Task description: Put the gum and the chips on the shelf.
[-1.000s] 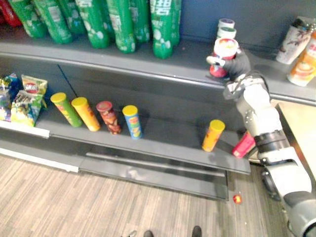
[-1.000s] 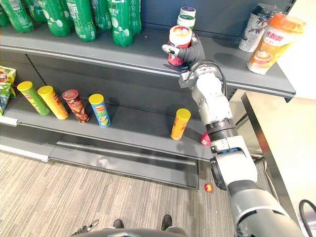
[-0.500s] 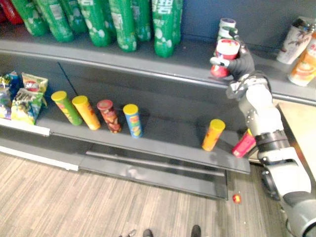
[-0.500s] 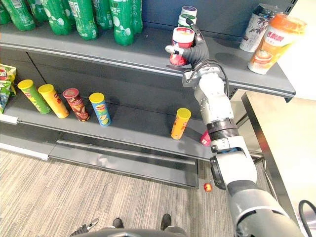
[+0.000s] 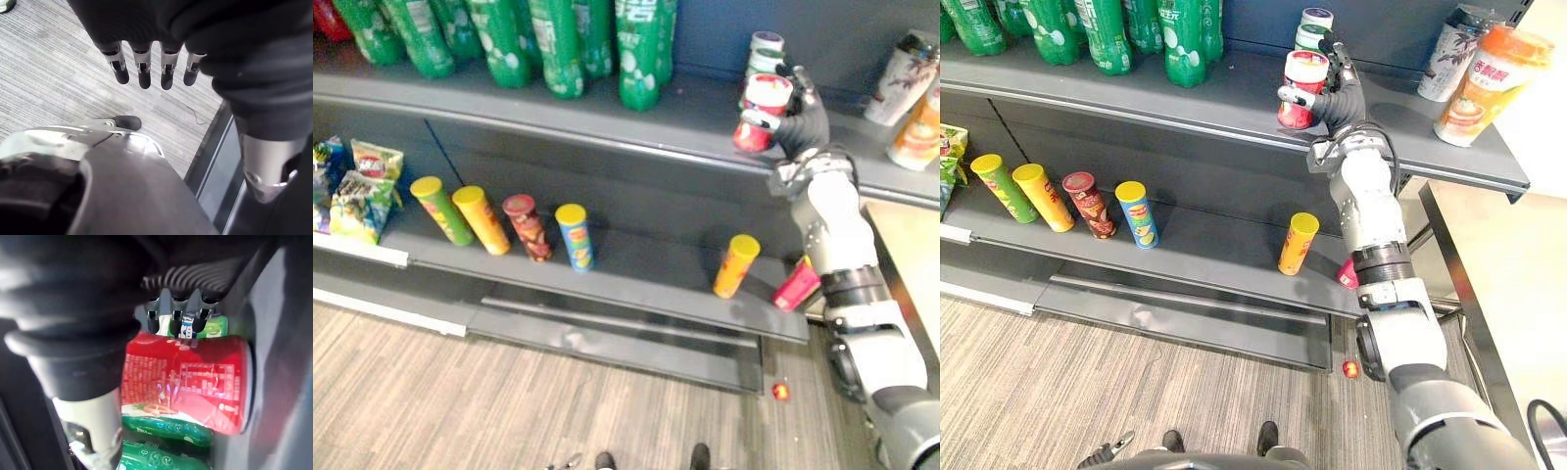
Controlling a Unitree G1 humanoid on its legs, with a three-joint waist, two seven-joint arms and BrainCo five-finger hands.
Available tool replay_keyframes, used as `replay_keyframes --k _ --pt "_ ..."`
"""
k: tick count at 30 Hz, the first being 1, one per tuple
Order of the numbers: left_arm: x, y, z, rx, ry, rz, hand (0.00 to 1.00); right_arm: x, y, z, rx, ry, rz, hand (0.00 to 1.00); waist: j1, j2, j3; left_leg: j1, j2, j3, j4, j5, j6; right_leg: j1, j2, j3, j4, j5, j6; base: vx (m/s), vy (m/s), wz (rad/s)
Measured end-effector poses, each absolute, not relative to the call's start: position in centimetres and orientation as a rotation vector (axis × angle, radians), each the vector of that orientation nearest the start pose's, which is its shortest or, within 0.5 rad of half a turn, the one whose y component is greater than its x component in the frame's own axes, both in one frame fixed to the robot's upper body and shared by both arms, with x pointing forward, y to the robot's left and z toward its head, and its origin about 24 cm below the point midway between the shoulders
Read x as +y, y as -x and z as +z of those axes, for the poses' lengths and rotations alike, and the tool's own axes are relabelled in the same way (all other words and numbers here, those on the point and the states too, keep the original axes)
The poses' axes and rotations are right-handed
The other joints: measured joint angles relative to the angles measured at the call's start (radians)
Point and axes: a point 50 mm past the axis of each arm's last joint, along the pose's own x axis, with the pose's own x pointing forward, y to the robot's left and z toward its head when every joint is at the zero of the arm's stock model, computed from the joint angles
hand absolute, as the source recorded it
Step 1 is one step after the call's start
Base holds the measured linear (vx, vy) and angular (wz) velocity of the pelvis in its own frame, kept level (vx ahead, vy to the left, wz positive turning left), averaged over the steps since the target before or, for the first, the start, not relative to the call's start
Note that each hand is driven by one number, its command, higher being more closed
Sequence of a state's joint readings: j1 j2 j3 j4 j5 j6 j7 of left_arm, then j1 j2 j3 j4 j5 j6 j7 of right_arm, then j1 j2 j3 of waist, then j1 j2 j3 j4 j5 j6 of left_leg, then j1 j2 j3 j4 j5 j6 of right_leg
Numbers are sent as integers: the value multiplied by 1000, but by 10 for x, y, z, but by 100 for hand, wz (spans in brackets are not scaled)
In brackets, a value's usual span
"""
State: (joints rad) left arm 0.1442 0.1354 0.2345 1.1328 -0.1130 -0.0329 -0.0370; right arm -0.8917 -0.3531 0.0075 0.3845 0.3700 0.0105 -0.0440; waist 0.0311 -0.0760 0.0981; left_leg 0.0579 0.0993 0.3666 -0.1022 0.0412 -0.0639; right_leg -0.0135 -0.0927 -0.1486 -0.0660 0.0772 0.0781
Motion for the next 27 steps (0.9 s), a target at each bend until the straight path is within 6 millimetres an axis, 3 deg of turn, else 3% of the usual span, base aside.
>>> replay_keyframes --k 10,16,22,27 --pt "229 -49 -166 1194 120 385 0 -168 -361 249 -540 -46 77 0 -1 0 0 2 1 -1 0 1 0 2 0 0 0 0 0 0 0 0" --pt "230 -48 -166 1191 111 393 0 -167 -338 282 -735 -51 68 0 -2 -1 -1 3 1 -1 0 1 0 2 0 -1 0 0 0 0 0 0" --pt "230 -47 -165 1187 117 415 0 -160 -312 301 -923 28 19 0 -2 -1 -1 3 1 -16 0 3 -1 8 0 -10 0 0 0 0 0 4" --pt "231 -48 -165 1186 96 428 0 -142 -294 291 -988 78 24 0 -2 -5 -3 3 1 -18 0 5 -1 10 0 -13 1 0 0 0 0 1"
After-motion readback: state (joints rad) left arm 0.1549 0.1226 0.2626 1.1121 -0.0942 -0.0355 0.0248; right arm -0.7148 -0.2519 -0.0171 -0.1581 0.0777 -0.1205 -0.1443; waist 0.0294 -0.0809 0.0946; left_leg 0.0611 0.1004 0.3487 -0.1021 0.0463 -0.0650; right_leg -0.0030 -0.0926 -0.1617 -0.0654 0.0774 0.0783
